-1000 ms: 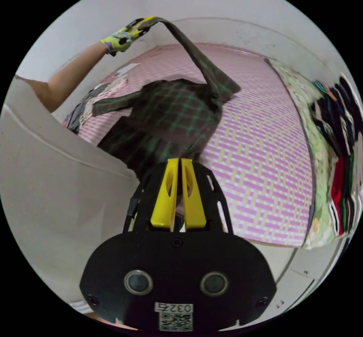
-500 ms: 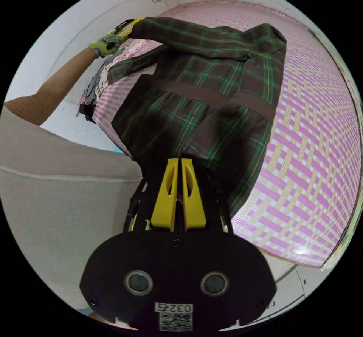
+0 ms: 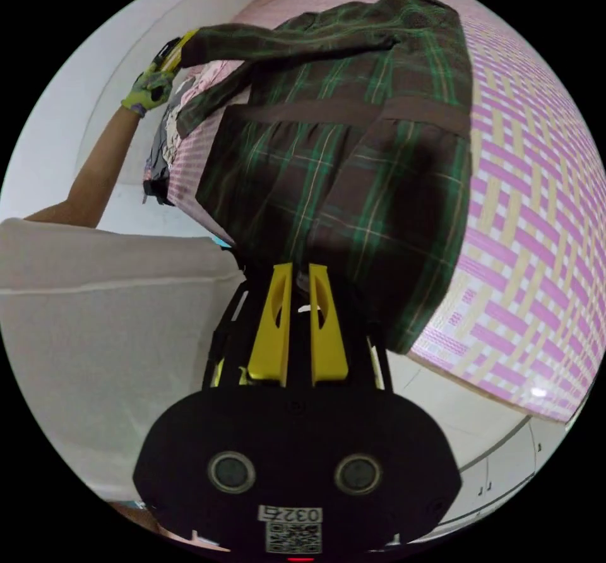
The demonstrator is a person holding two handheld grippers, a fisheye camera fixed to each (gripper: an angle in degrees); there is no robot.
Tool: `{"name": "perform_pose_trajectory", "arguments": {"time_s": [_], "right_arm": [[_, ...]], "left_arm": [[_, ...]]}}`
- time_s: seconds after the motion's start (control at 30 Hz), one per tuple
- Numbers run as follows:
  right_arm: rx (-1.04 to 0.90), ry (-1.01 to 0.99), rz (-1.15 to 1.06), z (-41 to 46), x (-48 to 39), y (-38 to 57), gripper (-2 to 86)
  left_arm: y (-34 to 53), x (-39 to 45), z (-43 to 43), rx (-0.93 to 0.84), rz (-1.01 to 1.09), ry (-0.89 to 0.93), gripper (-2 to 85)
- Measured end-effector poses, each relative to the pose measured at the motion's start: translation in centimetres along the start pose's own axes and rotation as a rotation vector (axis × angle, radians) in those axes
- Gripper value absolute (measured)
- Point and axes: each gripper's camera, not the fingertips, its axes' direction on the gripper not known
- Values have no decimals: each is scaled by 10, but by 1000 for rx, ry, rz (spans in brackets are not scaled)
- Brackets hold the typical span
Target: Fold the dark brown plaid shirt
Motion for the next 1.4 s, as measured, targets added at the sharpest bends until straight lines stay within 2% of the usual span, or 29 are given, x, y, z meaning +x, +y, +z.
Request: {"name": "perform_pose_trajectory", "arguments": {"time_s": [0.2, 0.4, 0.57, 0.73, 0.83, 1.07, 1.23, 1.33, 1.4], "right_arm": [[264, -35, 138, -49, 37, 40, -7], [264, -18, 240, -24, 83, 29, -10], [220, -52, 264, -16, 97, 24, -10], [352, -81, 212, -67, 110, 11, -10], [382, -67, 142, -100, 139, -30, -10], [398, -58, -49, -155, 197, -190, -10], [300, -42, -125, -156, 223, -300, -10], [203, 38, -93, -142, 242, -349, -10], [184, 15, -60, -137, 259, -369, -10]], "left_arm": [[22, 29, 4, -35, 131, -72, -13], [39, 39, -2, 32, 114, 74, -13], [52, 48, -6, 49, 104, 100, -13], [68, 70, -1, 56, 124, 101, -13], [79, 90, 5, 70, 141, 72, -13], [112, 150, 34, 109, 161, -54, -12], [141, 193, 58, 168, 206, -84, -12], [163, 225, 78, 155, 325, 27, -12], [183, 258, 108, -20, 504, 254, -13]]}}
